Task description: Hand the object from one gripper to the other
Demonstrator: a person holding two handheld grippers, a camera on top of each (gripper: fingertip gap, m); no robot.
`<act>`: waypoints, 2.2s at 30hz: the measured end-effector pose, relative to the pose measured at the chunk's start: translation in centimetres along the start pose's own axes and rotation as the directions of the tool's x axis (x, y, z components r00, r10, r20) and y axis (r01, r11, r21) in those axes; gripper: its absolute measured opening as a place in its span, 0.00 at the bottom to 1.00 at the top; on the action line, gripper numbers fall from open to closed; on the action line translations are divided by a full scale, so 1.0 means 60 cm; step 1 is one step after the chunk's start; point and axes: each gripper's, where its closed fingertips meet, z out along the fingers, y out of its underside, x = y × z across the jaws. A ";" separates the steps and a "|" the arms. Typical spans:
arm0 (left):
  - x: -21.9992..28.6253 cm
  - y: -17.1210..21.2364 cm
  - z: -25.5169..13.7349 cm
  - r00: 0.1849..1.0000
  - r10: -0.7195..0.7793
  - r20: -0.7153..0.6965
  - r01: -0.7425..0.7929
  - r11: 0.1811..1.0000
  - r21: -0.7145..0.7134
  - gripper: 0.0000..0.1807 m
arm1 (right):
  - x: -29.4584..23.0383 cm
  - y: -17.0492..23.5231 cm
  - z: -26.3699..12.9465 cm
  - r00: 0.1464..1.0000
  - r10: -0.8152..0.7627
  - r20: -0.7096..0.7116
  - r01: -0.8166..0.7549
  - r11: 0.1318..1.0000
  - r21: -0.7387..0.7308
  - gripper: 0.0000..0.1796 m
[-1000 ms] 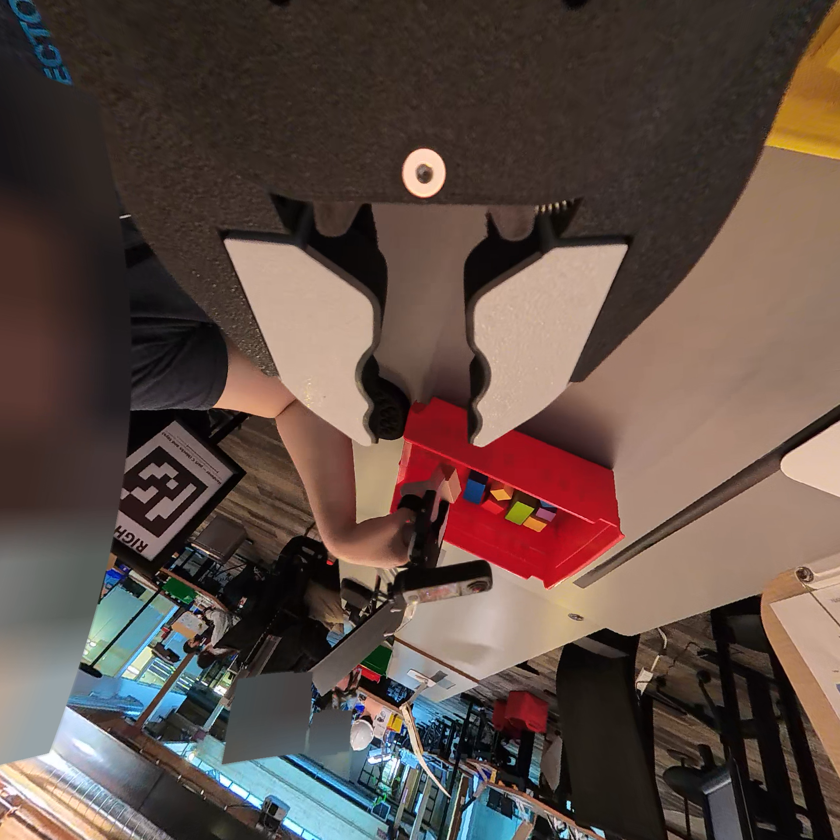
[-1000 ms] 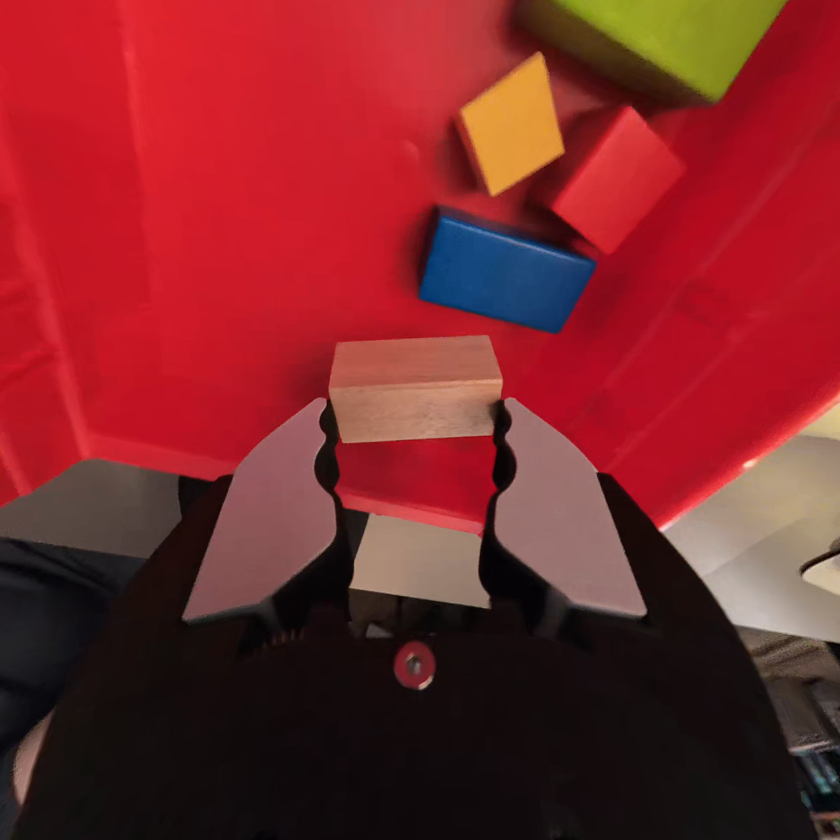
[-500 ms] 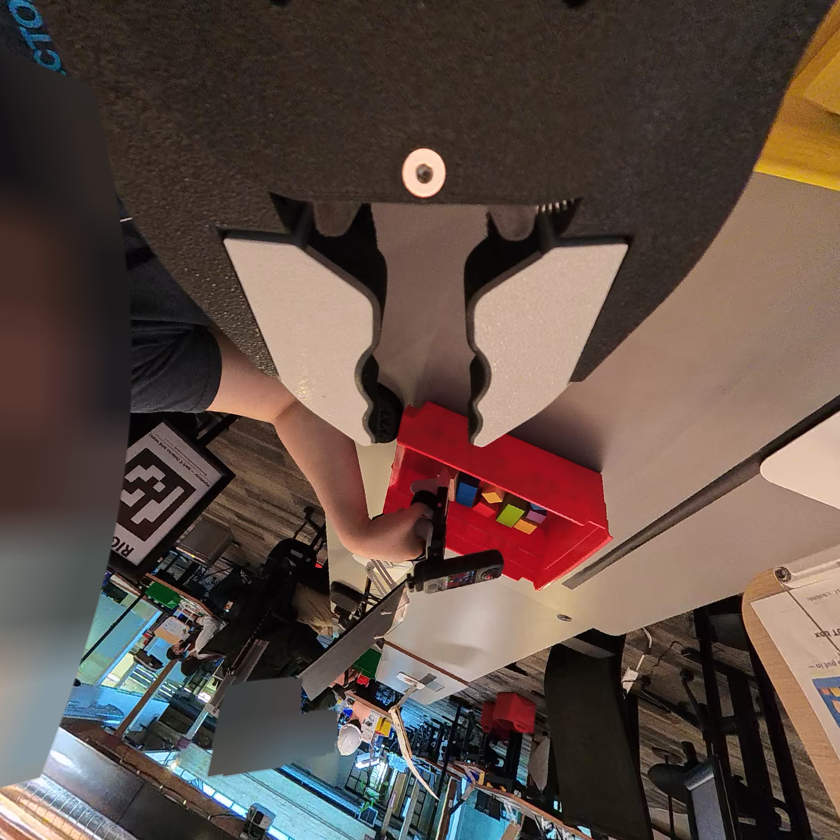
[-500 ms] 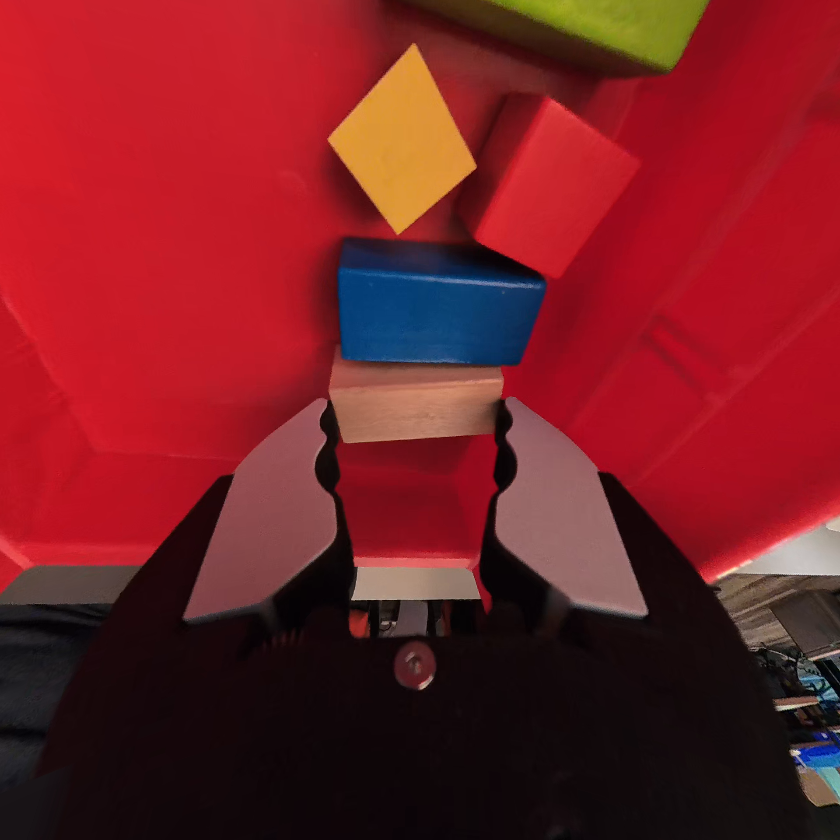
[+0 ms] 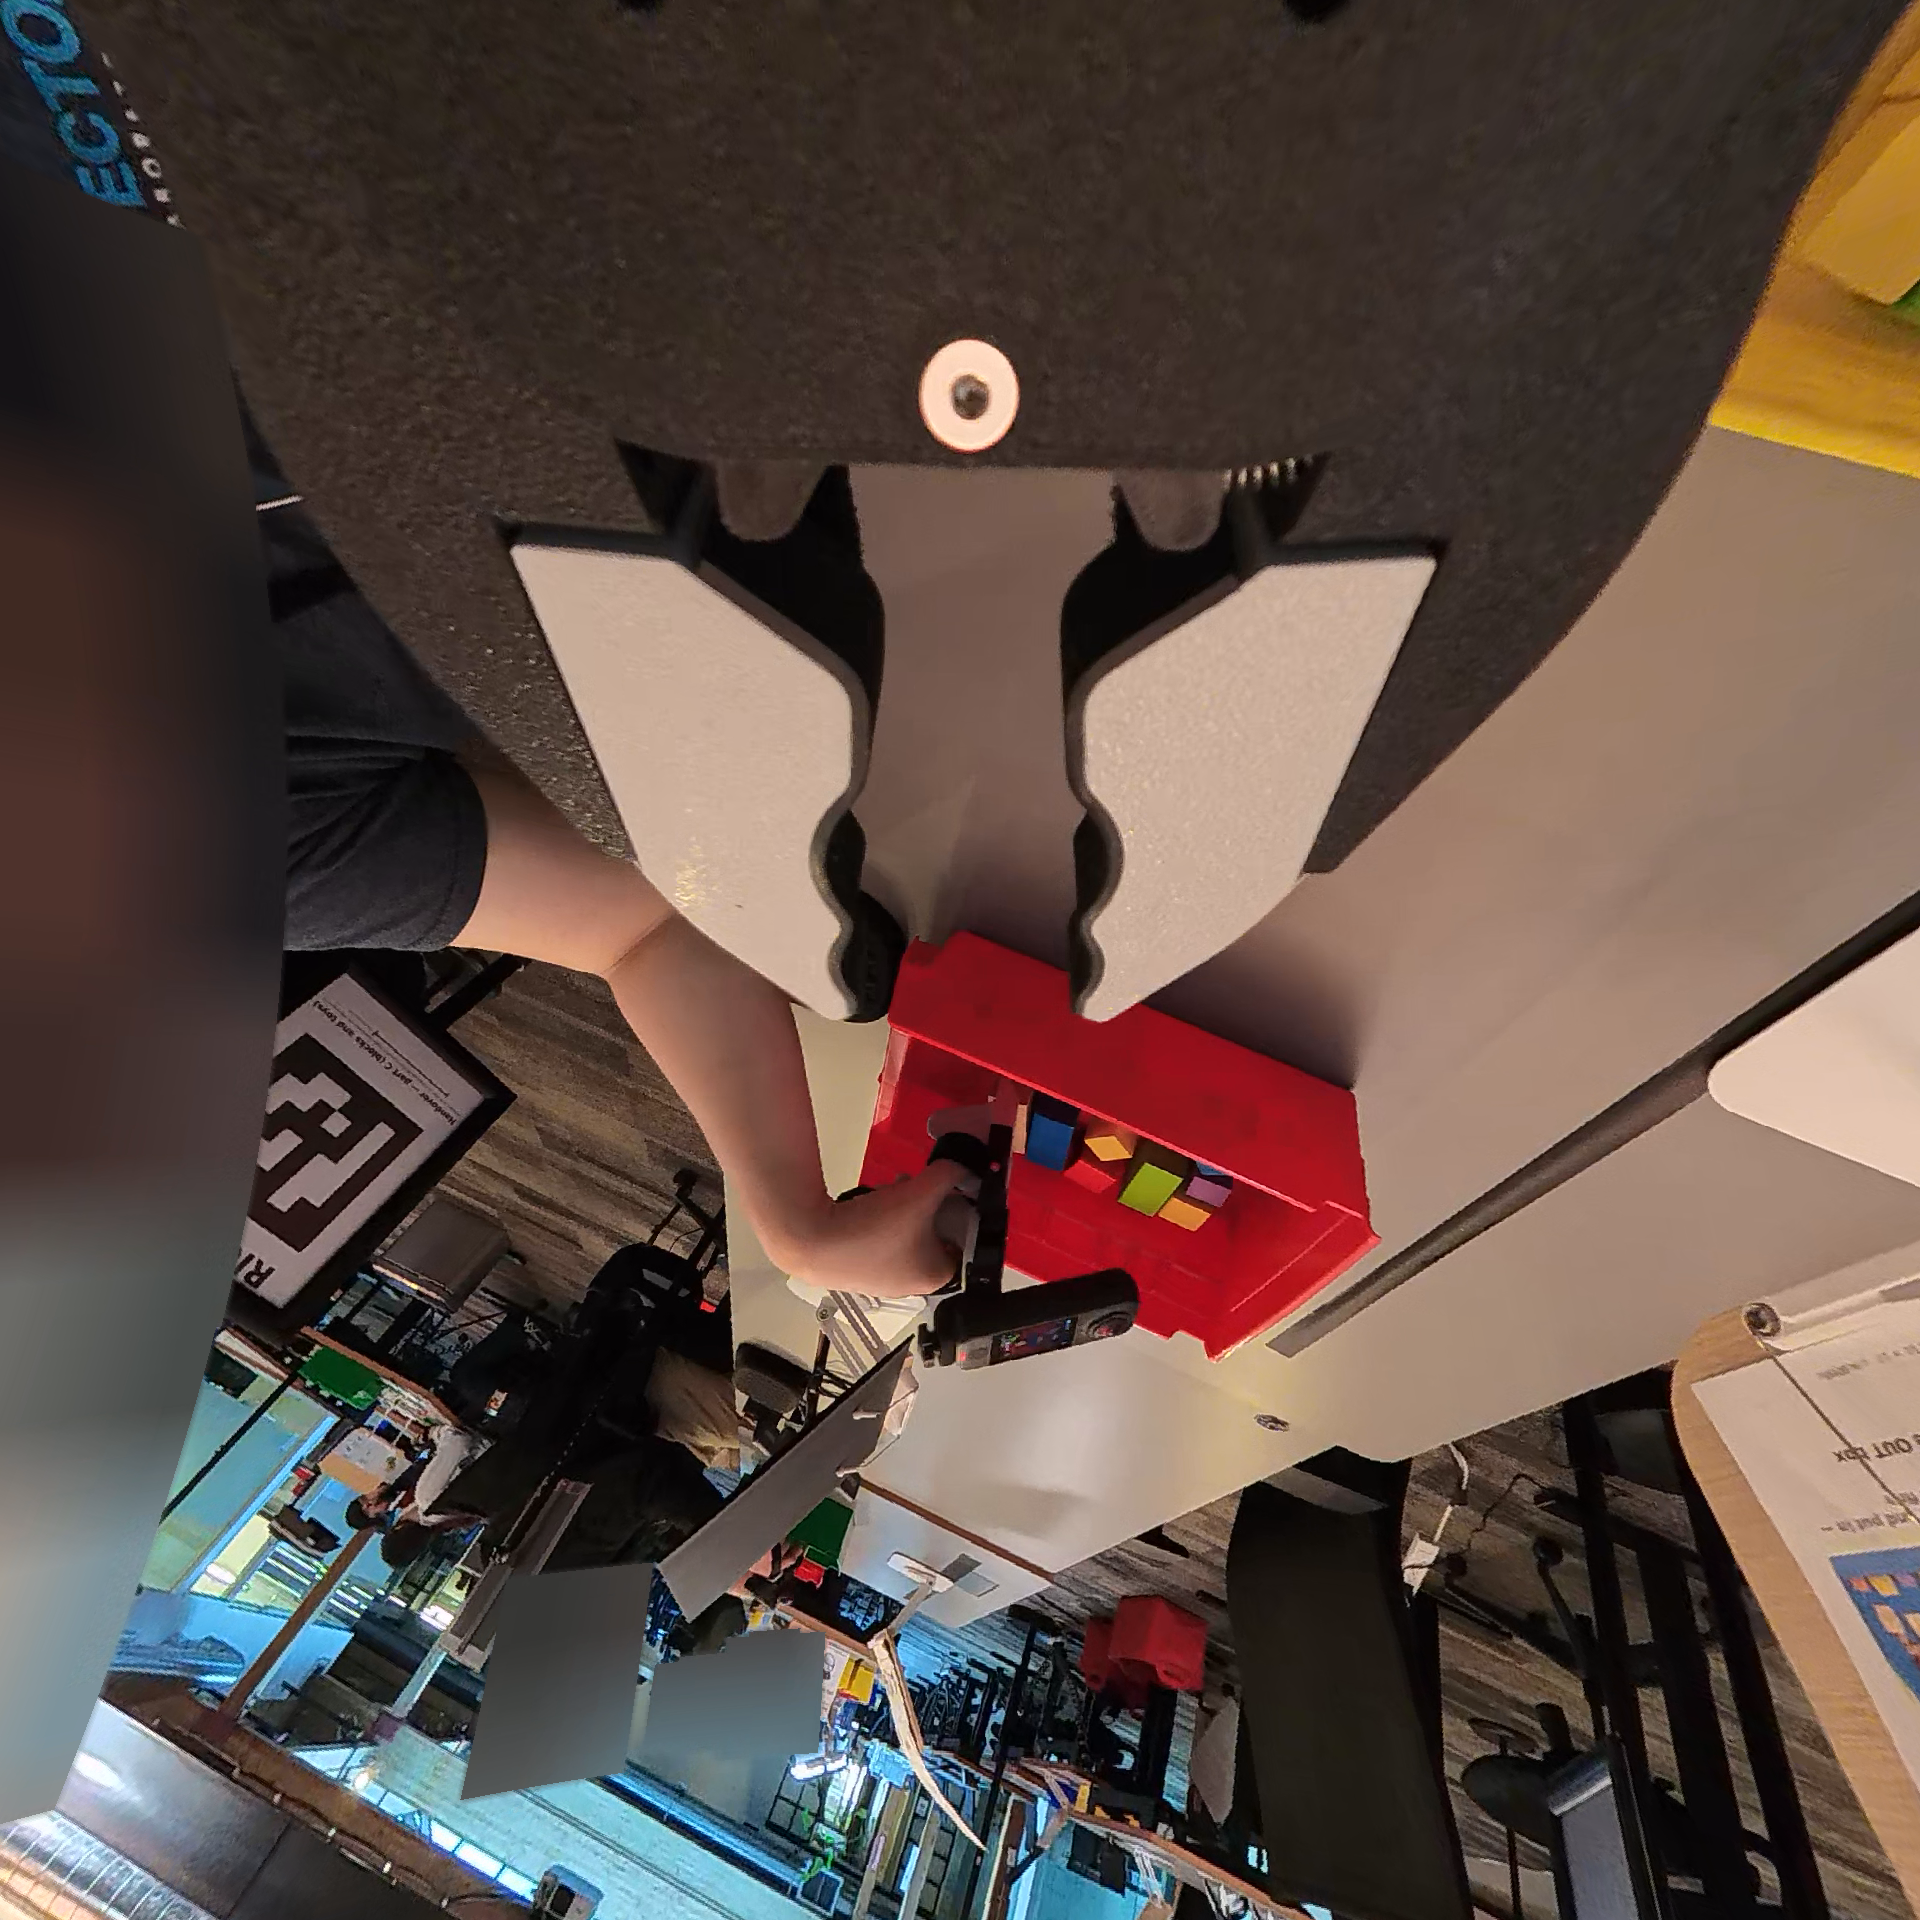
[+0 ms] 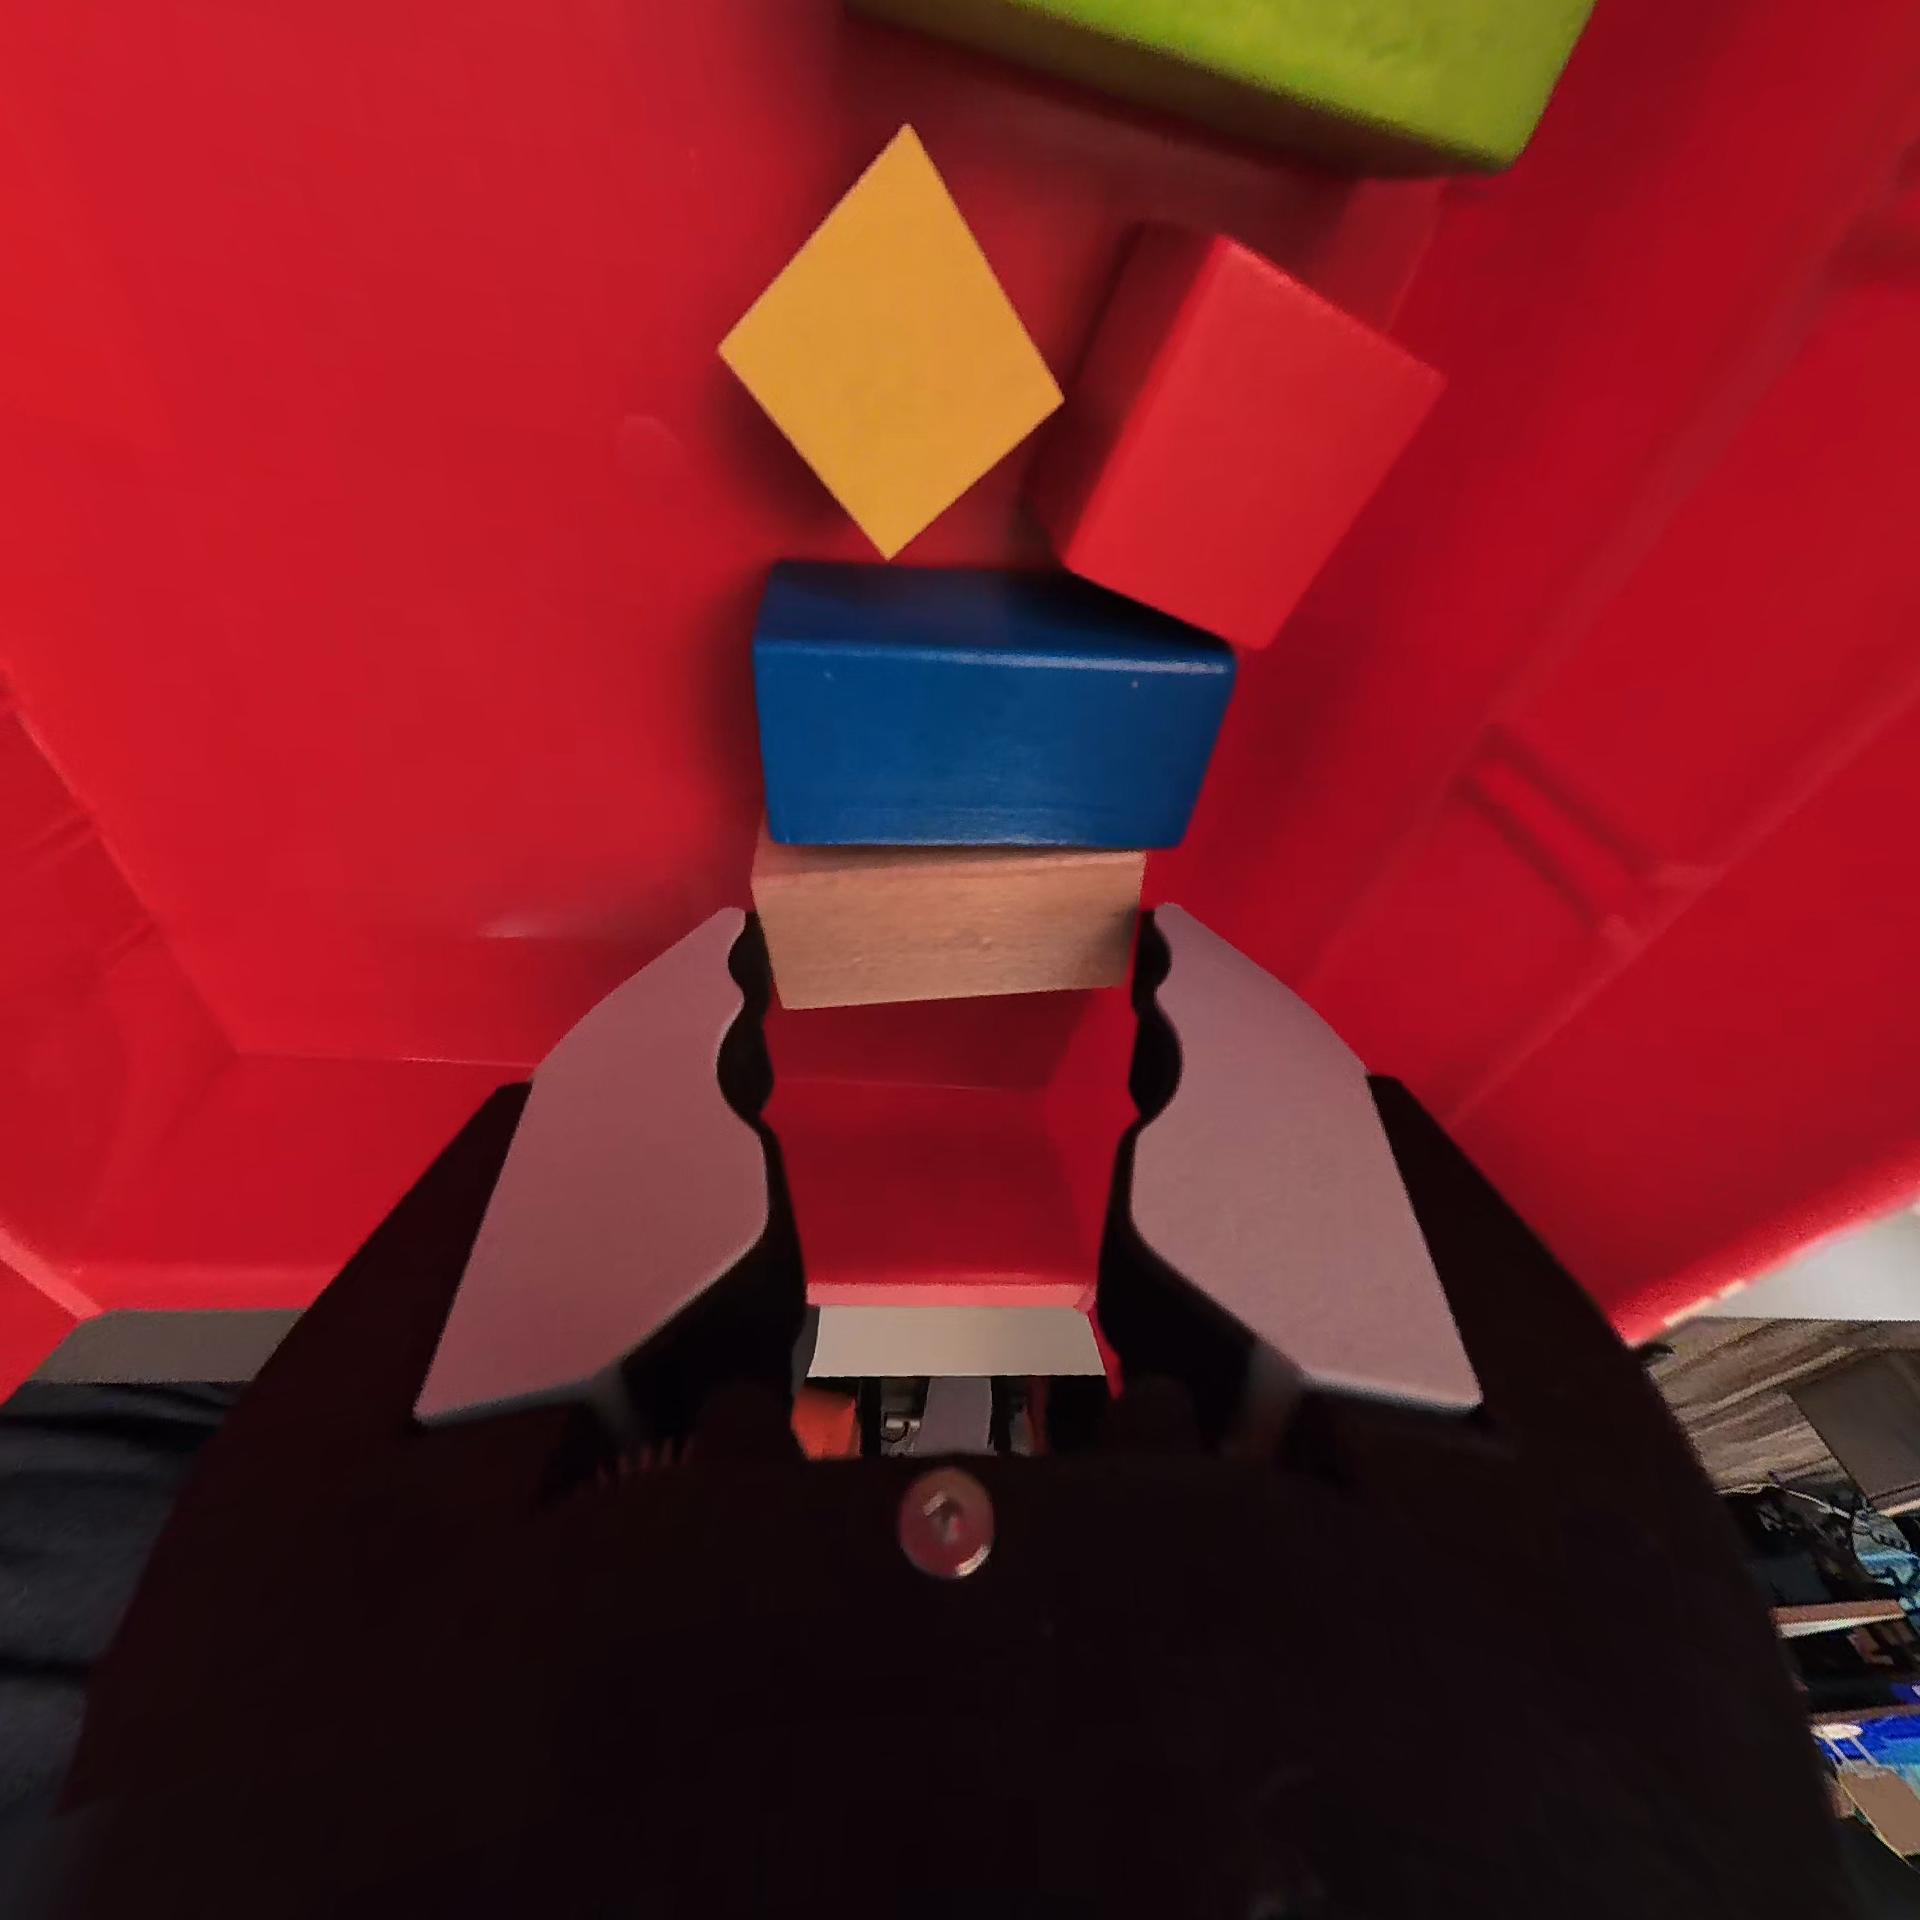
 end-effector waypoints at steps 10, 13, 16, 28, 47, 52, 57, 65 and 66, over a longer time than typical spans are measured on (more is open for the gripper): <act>-0.138 0.055 -0.105 0.888 0.049 0.457 0.031 0.986 -0.166 0.23 | -0.018 -0.007 -0.089 0.998 -0.027 -0.055 0.037 0.979 0.202 0.39; -0.216 0.117 -0.167 0.752 0.101 0.651 0.146 0.938 -0.315 0.24 | -0.031 -0.023 -0.153 0.992 -0.049 -0.113 0.089 0.924 0.372 0.39; -0.281 0.169 -0.205 0.663 0.197 0.723 0.217 0.873 -0.436 0.25 | -0.057 -0.037 -0.222 0.971 -0.117 -0.210 0.214 0.822 0.528 0.39; -0.376 0.299 -0.154 0.747 0.455 0.485 0.042 0.695 -0.718 0.25 | -0.199 -0.067 -0.353 0.725 -0.357 -0.589 0.687 0.312 0.656 0.36; -0.392 0.322 -0.105 0.786 0.484 0.386 -0.087 0.704 -0.705 0.22 | -0.191 -0.079 -0.316 0.712 -0.413 -0.567 0.700 0.370 0.611 0.35; -0.390 0.323 -0.102 0.790 0.483 0.377 -0.094 0.704 -0.704 0.21 | -0.191 -0.078 -0.312 0.708 -0.418 -0.569 0.705 0.375 0.602 0.35; -0.382 0.328 -0.101 0.812 0.459 0.360 -0.092 0.710 -0.698 0.19 | -0.189 -0.078 -0.308 0.704 -0.422 -0.572 0.710 0.386 0.589 0.35; -0.381 0.339 -0.096 0.831 0.432 0.349 -0.067 0.701 -0.710 0.21 | -0.193 -0.079 -0.306 0.700 -0.432 -0.569 0.713 0.383 0.587 0.35; -0.382 0.341 -0.094 0.830 0.439 0.345 -0.070 0.695 -0.716 0.21 | -0.193 -0.079 -0.305 0.700 -0.433 -0.568 0.713 0.383 0.587 0.35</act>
